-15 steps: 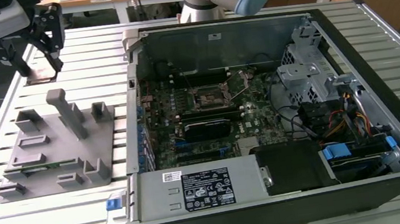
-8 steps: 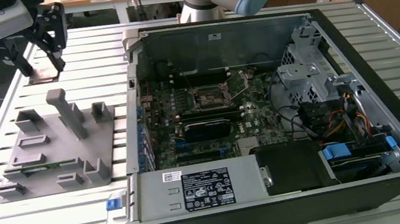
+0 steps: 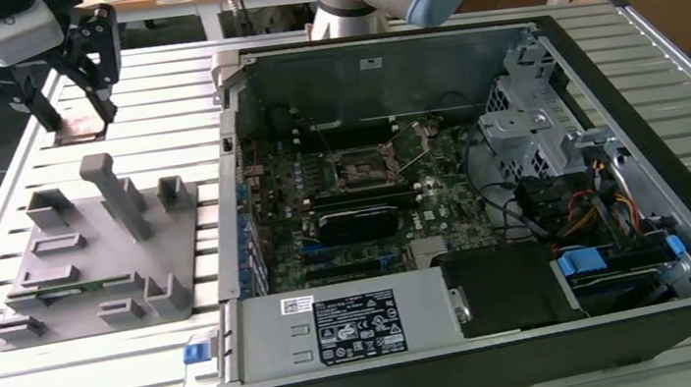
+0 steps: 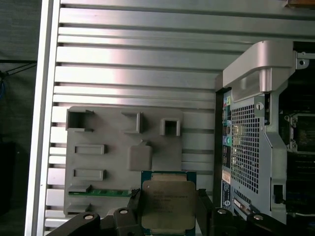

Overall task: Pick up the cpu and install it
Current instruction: 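Pick up the cpu and move it towards the insertion slot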

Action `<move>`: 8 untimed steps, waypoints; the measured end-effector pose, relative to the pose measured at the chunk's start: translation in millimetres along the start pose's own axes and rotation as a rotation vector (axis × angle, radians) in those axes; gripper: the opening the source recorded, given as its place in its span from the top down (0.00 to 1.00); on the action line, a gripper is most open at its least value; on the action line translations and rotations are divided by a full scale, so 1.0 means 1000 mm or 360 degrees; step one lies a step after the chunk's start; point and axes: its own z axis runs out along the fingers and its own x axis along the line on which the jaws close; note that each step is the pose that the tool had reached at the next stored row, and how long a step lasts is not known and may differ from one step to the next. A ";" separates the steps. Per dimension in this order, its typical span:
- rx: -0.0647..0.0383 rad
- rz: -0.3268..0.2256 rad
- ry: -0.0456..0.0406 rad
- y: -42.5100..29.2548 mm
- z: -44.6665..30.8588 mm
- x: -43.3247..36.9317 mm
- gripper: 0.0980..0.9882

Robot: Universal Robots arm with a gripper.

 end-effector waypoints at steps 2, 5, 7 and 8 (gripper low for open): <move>0.0000 0.0000 0.0000 0.0000 0.0000 -0.0009 0.52; 0.0000 0.0000 0.0000 -0.0001 0.0000 -0.0025 0.52; 0.0000 0.0000 0.0000 -0.0001 0.0000 -0.0036 0.52; 0.0000 0.0000 0.0000 -0.0001 0.0000 -0.0042 0.52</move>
